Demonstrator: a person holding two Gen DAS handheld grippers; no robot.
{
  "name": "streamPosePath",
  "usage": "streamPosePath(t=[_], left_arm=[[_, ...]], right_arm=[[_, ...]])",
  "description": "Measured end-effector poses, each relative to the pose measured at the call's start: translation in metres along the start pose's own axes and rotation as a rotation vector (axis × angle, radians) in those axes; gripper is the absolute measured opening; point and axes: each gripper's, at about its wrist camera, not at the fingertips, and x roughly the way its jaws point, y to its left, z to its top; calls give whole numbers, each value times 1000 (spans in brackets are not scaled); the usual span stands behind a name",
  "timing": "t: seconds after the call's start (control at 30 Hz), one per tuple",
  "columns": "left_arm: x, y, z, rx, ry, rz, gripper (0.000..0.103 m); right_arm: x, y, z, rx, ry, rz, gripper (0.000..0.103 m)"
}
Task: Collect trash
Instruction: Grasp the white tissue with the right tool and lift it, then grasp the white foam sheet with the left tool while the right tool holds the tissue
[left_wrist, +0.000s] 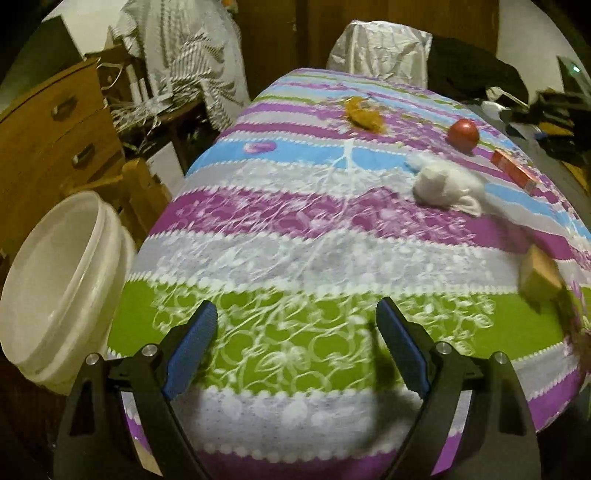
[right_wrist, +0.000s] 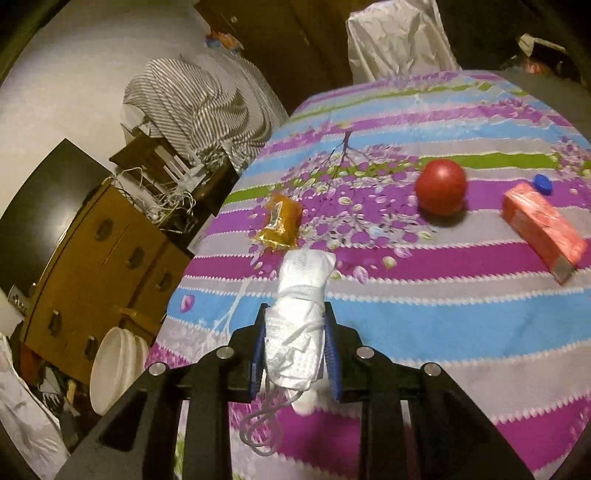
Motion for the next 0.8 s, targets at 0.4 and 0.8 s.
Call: streamPosePath(t=[0.4, 0.8], left_arm=[[14, -83, 63, 153, -51, -184, 90], [87, -161, 148, 233, 79, -264, 97]], right_arm=[[-104, -43, -121, 49, -58, -27, 29], [-123, -83, -165, 159, -82, 31, 29]])
